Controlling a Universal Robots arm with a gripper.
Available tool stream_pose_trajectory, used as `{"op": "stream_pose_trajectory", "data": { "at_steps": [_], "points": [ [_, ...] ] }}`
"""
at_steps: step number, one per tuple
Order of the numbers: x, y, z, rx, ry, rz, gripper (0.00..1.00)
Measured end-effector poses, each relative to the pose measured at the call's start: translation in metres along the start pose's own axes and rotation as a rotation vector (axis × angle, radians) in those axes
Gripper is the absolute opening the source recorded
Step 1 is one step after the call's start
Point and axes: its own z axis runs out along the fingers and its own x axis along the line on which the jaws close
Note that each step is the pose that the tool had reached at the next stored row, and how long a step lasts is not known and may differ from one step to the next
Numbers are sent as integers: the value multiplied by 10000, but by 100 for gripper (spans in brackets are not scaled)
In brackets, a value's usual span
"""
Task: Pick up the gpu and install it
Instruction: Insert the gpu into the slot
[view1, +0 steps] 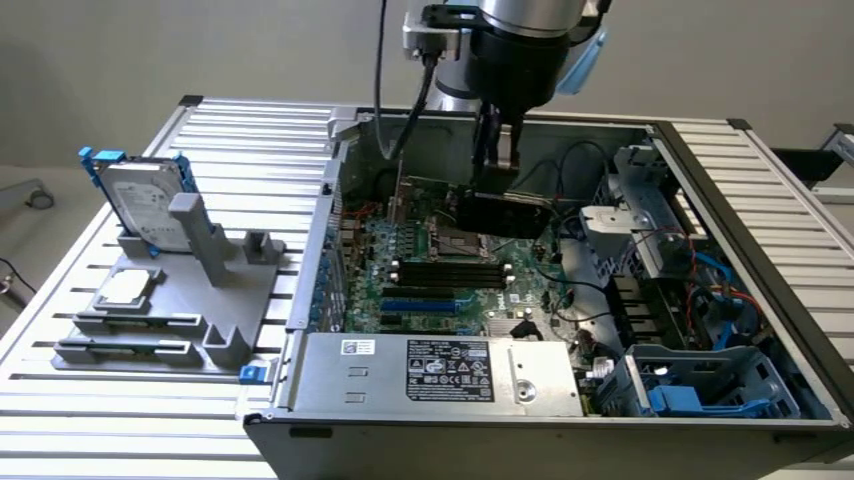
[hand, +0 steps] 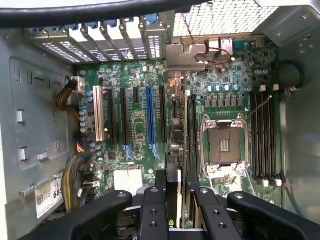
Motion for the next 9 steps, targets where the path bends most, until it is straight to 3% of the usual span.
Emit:
{"op": "stream_pose_trajectory", "data": {
  "at_steps": [2, 4, 8, 9],
  "points": [
    [-1, 0, 17, 39, 14, -330, 26],
    [-1, 3, 32, 126, 25, -560, 26],
    [2, 73, 64, 442, 28, -638, 26],
    [3, 93, 76, 497, 26, -650, 26]
  ]
}}
